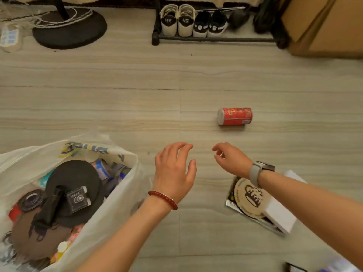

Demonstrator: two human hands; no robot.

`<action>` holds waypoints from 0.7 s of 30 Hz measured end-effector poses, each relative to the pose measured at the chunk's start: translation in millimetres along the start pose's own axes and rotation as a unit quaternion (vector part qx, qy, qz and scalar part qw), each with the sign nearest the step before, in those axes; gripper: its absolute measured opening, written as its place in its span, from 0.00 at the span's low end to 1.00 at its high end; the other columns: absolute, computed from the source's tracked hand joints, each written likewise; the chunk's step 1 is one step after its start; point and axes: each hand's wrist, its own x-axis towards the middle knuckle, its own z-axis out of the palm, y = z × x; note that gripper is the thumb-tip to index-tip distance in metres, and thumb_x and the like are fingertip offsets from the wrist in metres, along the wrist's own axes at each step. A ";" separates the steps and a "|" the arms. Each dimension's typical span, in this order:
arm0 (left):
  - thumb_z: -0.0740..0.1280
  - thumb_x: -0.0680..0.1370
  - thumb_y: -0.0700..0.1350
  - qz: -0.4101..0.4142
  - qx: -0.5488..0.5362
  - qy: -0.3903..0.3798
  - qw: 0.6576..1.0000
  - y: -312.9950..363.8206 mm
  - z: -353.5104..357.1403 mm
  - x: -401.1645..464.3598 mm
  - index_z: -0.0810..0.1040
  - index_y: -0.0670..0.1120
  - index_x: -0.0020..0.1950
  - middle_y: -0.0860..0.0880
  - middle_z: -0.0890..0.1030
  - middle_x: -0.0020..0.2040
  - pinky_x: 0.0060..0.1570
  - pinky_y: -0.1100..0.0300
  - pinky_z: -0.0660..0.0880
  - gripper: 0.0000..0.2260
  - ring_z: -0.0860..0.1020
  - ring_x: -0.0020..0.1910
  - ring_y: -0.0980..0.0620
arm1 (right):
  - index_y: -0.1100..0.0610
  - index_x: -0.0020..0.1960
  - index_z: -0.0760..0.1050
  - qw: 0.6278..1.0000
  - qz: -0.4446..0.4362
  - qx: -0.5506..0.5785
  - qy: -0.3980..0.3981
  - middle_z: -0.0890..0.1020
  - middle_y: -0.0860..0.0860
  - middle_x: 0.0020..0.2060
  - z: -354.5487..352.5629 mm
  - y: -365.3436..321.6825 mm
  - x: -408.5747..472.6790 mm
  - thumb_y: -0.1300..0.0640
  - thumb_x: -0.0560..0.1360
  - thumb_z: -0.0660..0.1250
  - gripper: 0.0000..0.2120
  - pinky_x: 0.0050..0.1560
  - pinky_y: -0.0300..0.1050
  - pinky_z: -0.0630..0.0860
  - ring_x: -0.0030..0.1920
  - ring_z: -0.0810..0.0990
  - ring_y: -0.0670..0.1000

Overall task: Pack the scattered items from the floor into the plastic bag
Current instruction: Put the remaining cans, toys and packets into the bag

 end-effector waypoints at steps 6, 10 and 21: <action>0.58 0.78 0.51 -0.179 -0.086 -0.302 0.932 46.7 114.9 6.2 0.63 0.43 0.70 0.43 0.66 0.69 0.67 0.53 0.62 0.23 0.63 0.68 0.45 | 0.53 0.69 0.62 0.976 0.201 -0.075 0.027 0.68 0.55 0.67 -24.3 125.4 -51.8 0.52 0.75 0.63 0.24 0.65 0.54 0.68 0.68 0.65 0.56; 0.61 0.74 0.60 -0.129 0.003 -0.344 0.930 69.1 162.0 -17.9 0.62 0.45 0.68 0.44 0.66 0.66 0.62 0.53 0.66 0.28 0.64 0.64 0.45 | 0.52 0.73 0.51 0.946 0.322 -0.022 0.031 0.59 0.56 0.71 -14.5 173.9 -82.4 0.46 0.71 0.68 0.38 0.66 0.58 0.64 0.71 0.57 0.59; 0.69 0.70 0.56 -0.075 0.075 -0.302 0.947 86.7 192.2 -32.0 0.56 0.45 0.71 0.47 0.62 0.68 0.61 0.54 0.65 0.36 0.62 0.65 0.47 | 0.63 0.62 0.60 0.803 0.477 0.346 0.088 0.76 0.60 0.58 23.5 209.1 -77.1 0.47 0.57 0.78 0.43 0.55 0.60 0.77 0.55 0.77 0.61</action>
